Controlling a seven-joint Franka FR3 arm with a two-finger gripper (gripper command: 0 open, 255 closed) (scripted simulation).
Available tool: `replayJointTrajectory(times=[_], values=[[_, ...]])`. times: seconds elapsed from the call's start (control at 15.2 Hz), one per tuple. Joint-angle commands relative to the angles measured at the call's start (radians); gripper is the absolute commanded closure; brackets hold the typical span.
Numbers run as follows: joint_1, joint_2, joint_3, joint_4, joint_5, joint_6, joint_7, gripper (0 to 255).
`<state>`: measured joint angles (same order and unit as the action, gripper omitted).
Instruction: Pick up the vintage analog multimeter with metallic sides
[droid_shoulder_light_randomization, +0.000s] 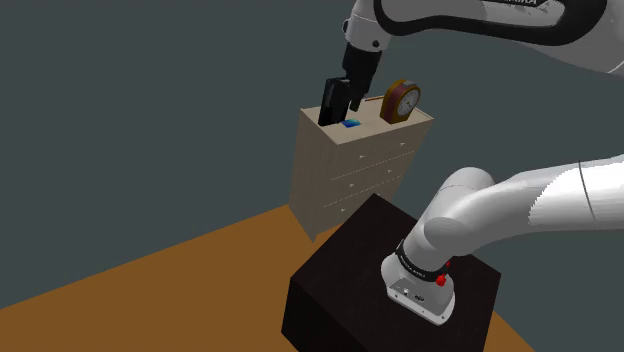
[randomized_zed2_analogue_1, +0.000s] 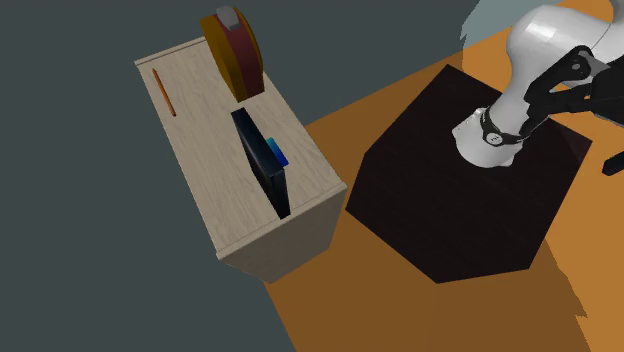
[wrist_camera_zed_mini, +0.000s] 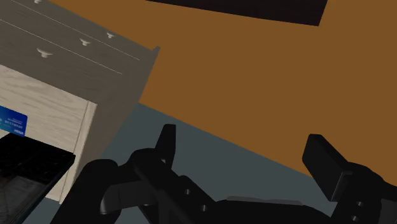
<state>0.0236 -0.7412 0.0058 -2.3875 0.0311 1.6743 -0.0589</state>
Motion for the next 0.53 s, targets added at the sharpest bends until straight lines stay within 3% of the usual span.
replayJointTrajectory(times=[0.0, 0.46], values=[[0.0, 0.0, 0.0, 0.0, 0.0, 0.0, 0.0, 0], [-0.006, 0.147, -0.16, 0.084, -0.094, 0.066, -0.297, 0]])
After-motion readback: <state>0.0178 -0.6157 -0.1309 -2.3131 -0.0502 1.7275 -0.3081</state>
